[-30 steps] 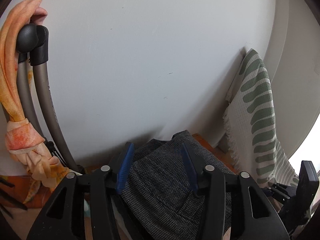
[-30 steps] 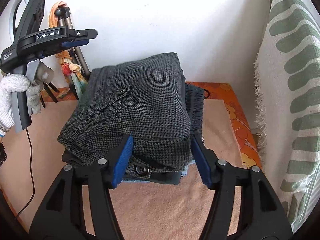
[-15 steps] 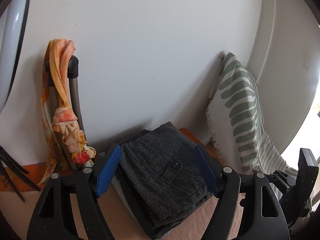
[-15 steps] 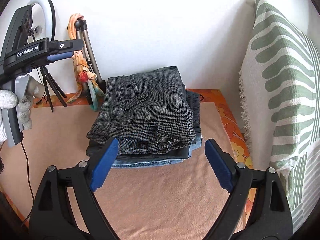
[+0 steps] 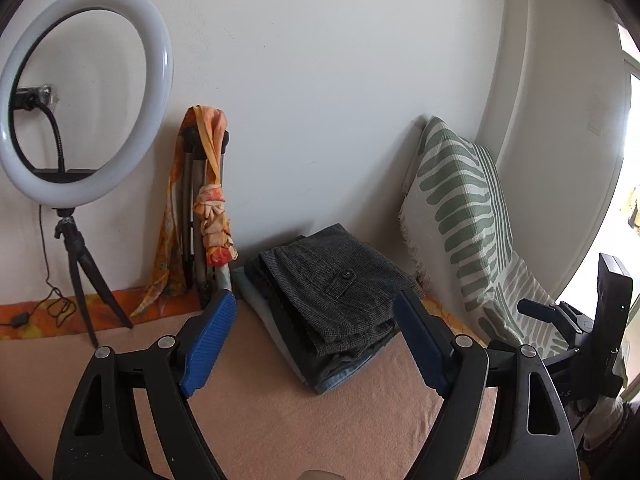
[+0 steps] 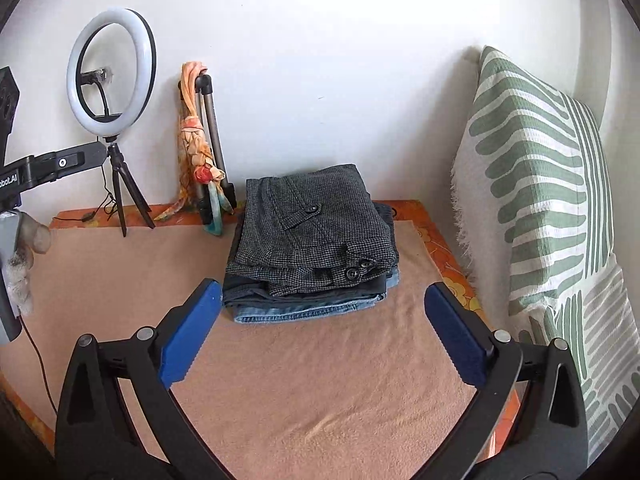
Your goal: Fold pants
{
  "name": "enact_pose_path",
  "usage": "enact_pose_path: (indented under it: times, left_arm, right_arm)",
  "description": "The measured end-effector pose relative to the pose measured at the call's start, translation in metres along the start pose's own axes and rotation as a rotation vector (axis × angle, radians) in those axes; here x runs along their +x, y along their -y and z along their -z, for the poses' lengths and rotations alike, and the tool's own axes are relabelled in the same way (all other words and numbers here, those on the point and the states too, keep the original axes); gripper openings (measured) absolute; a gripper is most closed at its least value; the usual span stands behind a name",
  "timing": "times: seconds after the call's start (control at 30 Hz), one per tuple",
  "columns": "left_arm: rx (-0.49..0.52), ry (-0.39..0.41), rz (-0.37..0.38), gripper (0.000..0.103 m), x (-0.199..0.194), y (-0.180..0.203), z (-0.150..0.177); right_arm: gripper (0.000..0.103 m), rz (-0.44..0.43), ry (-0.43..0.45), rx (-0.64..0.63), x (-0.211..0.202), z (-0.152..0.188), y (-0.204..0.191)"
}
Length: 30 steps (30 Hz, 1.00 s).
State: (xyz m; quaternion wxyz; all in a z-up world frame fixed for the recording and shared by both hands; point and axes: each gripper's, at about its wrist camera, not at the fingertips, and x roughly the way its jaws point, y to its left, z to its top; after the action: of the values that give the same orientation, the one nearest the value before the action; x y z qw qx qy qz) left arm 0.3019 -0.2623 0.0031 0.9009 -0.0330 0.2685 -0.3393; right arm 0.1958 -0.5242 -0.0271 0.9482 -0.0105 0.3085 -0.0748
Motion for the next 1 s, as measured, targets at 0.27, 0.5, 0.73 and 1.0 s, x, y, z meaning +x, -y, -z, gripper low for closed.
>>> enact_pose_path:
  times: [0.27,0.5,0.73,1.0]
  left_arm:
    - [0.031,0.010,-0.018,0.087,-0.061,0.008,0.045]
    - [0.056,0.003,-0.090,0.088,-0.088,0.011,0.093]
    - [0.084,-0.017,-0.124,0.088,-0.092,0.012,0.124]
    - [0.111,-0.009,-0.132,0.088,-0.095,0.010,0.135]
  right_arm:
    - [0.103,0.024,0.034,0.041,-0.029,0.030,-0.025]
    - [0.103,0.059,0.057,0.035,-0.043,0.057,-0.050]
    - [0.103,0.065,0.052,0.080,-0.040,0.077,-0.060]
    - [0.103,0.087,0.060,0.109,-0.031,0.088,-0.062]
